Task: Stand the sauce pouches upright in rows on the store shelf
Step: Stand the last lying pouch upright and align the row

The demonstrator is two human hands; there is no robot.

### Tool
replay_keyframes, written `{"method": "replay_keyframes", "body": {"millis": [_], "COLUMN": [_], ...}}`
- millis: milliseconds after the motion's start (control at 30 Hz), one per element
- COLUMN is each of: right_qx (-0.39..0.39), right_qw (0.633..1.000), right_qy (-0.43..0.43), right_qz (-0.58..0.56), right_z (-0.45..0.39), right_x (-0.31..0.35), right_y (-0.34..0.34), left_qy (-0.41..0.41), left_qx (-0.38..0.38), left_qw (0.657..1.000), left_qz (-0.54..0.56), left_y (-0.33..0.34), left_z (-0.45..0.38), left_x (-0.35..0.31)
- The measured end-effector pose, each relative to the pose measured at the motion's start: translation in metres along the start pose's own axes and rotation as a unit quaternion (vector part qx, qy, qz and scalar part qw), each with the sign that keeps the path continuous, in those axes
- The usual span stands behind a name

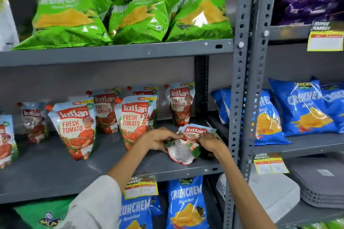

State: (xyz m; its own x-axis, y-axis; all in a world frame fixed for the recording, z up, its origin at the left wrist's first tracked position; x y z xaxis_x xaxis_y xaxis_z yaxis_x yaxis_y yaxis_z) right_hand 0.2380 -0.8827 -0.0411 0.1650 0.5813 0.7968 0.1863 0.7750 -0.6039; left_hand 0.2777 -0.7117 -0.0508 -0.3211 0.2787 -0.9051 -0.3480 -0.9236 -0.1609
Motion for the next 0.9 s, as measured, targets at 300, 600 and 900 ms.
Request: {"method": "replay_keyframes", "body": {"millis": [300,600,900], "right_qx": [-0.115,-0.202,-0.081], "right_qw": [0.954,0.934,0.96], "right_qy": [-0.129,-0.175,-0.126], "right_qz": [-0.246,-0.237,-0.236], "right_z": [-0.002,-0.022,-0.035], "right_x": [0.027,0.02,-0.005], "right_y": [-0.024,-0.012,0.016], "left_qy": [0.214,0.344,0.282], "left_qx": [-0.149,-0.246,-0.143], "left_qw": [0.965,0.906,0.948], "left_qz": [0.027,-0.031,0.033], "left_y": [-0.002,-0.01,0.006], "left_z": [0.026,0.011,-0.014], "left_x": [-0.032,-0.017,0.01]}}
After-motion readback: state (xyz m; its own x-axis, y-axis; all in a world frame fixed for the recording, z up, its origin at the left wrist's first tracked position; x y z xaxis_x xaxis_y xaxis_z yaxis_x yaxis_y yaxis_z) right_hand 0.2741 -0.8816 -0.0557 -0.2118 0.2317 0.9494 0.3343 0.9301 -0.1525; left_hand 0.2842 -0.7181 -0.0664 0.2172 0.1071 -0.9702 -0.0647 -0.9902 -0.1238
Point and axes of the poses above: each hand's wrist, its own z-axis away from the middle knuckle, its own y-axis out of the palm, x = y × z, the point moved 8 cm from there along -z, towards the middle knuckle, and after that the axes turned 8 degrees about -x, right-handed, at the moved point
